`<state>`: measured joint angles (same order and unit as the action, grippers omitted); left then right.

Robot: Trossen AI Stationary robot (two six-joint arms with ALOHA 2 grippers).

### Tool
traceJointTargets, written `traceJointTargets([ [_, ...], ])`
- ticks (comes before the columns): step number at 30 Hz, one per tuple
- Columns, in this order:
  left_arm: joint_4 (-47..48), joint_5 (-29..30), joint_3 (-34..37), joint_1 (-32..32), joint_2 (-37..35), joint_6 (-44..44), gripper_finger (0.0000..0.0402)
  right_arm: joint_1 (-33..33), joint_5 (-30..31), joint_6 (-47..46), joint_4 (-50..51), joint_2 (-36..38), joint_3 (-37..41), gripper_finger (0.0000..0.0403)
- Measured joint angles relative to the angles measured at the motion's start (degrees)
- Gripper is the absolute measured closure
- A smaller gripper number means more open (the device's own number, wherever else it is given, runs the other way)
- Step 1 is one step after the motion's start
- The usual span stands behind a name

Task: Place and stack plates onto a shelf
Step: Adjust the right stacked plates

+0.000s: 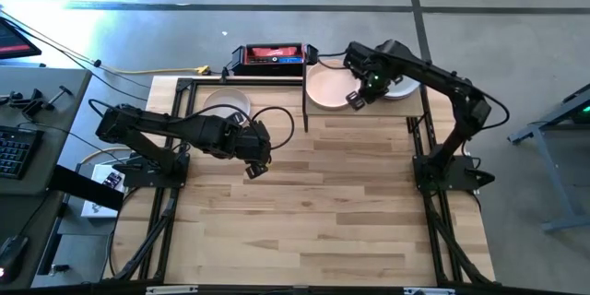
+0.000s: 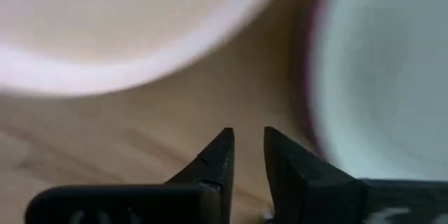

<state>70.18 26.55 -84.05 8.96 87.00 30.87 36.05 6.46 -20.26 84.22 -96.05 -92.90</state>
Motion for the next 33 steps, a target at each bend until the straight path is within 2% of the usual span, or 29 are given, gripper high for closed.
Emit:
traceJointTargets([
  [10, -0.01, 0.11, 0.00, 0.01, 0.00, 0.00, 0.0296, -4.96, -0.81, -0.75, -4.19, 1.98, 0.00, 0.0378],
  [22, 0.60, 0.59, 0.00, -1.09, 0.00, 0.00, 0.0296, -6.84, -1.08, -1.59, -14.96, 1.99, 0.00, 0.0379],
  [33, 0.64, 0.59, 0.00, -1.17, 0.00, -0.02, 0.0296, -5.28, -1.03, -2.02, -12.55, 1.50, 0.02, 0.0379],
])
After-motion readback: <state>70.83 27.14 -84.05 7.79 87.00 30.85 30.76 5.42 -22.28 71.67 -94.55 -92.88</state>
